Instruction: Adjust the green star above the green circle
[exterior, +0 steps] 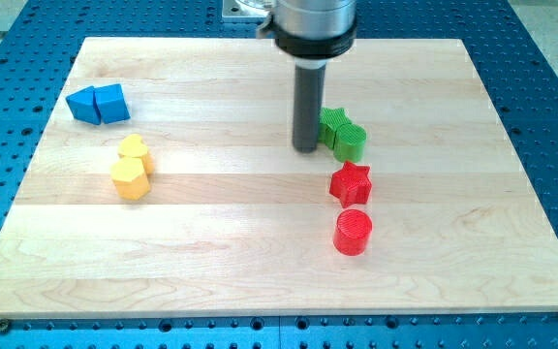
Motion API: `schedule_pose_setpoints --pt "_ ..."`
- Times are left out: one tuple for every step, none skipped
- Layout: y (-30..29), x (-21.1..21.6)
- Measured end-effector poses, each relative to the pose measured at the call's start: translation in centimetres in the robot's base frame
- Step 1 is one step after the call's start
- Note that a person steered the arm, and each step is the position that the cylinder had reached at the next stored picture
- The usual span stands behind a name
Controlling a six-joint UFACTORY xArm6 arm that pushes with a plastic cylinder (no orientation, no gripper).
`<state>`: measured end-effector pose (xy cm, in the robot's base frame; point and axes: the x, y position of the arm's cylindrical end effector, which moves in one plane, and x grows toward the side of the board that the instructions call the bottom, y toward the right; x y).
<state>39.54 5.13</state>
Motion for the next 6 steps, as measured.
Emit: schedule_pose_setpoints --pt "2.5 -3.7" --pt "1.7 -5.9" --pt "9.9 -10.3" --pt "11.5 -5.8" --pt "10.9 -2.1" --pt "8.5 -2.6"
